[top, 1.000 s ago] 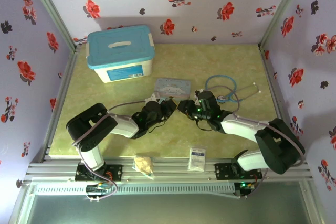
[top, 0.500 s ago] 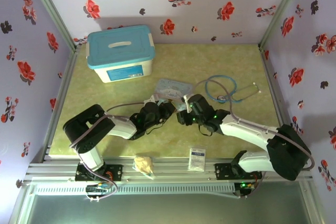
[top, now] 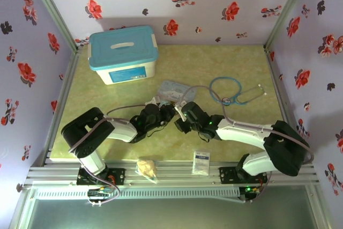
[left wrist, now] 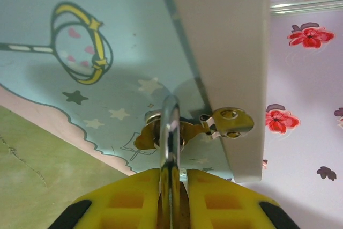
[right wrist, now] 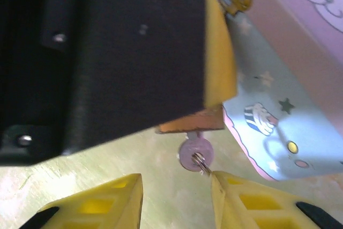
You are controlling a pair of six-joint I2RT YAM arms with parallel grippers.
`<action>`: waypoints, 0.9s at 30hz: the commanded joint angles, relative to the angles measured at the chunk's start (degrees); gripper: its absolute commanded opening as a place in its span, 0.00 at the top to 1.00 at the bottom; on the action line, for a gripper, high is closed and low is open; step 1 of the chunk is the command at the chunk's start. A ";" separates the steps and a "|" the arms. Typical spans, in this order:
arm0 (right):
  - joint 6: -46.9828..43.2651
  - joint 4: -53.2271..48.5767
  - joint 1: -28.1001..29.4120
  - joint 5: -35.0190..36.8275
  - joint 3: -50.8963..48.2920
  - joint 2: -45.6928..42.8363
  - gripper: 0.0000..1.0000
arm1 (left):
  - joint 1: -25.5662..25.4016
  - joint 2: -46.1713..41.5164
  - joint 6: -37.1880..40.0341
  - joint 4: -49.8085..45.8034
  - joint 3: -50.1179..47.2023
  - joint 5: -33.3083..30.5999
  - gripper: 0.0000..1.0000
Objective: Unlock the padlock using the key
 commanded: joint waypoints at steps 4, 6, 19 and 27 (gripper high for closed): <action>-7.43 2.80 2.59 9.18 2.83 4.07 0.62 | -0.10 -2.38 0.12 3.56 0.61 1.45 1.00; -8.62 2.66 2.72 11.69 3.79 5.23 0.63 | -0.15 -2.50 -0.12 3.67 0.81 1.88 1.00; -5.14 7.90 1.29 3.49 2.44 6.88 0.85 | -0.59 -0.47 -0.77 5.24 0.48 2.64 1.00; 2.85 18.34 -3.69 -10.75 -3.61 6.04 0.88 | -0.54 0.70 -0.62 4.80 -0.09 3.42 1.00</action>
